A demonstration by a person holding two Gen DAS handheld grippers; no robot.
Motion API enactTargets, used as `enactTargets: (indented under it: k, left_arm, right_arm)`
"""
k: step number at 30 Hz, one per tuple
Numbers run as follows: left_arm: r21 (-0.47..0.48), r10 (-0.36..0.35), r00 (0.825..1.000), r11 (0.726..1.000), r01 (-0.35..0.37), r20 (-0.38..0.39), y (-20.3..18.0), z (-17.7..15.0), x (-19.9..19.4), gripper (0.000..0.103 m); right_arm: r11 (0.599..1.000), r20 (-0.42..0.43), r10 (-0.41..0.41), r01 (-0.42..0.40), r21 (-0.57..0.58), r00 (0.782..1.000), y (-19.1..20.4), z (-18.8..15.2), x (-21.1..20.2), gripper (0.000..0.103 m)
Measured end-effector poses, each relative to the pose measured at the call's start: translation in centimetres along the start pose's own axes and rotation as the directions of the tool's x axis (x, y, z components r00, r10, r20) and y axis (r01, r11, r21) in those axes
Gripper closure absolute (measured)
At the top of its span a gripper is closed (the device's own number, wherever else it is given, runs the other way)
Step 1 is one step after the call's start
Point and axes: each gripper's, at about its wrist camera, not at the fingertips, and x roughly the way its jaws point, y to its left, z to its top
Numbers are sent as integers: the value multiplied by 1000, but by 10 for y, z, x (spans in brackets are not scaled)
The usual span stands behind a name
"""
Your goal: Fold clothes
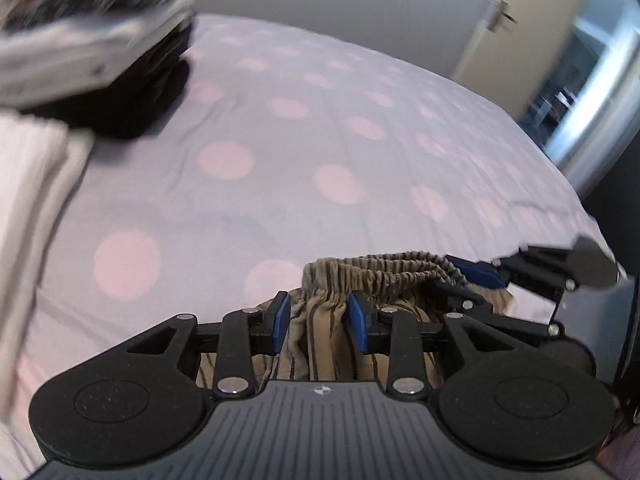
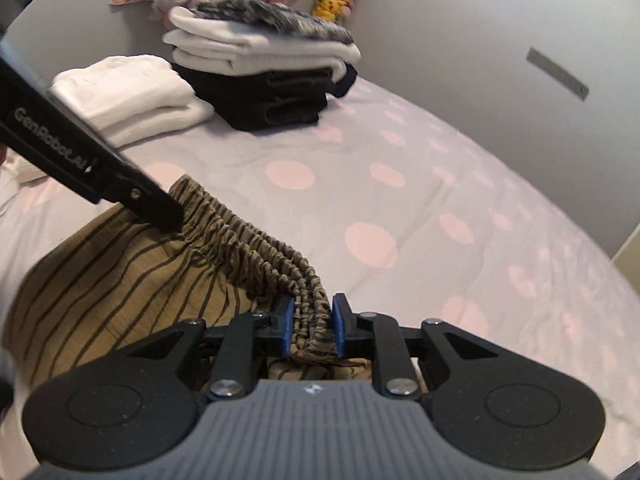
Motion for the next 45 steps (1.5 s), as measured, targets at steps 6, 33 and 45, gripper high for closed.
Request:
enactTargets:
  k: [6, 33, 45]
  left_arm:
    - [-87, 49, 998, 995, -46, 35, 16, -30, -6, 54]
    - [-122, 72, 992, 991, -59, 107, 11, -143, -46, 98]
    - [-234, 270, 962, 939, -253, 43, 41, -150, -42, 103]
  right_arm:
    - [994, -13, -7, 8, 107, 1000, -4, -15, 24, 65]
    - [649, -41, 78, -19, 761, 996, -39, -152, -80, 96]
    - [601, -113, -69, 132, 788, 991, -47, -164, -83, 102]
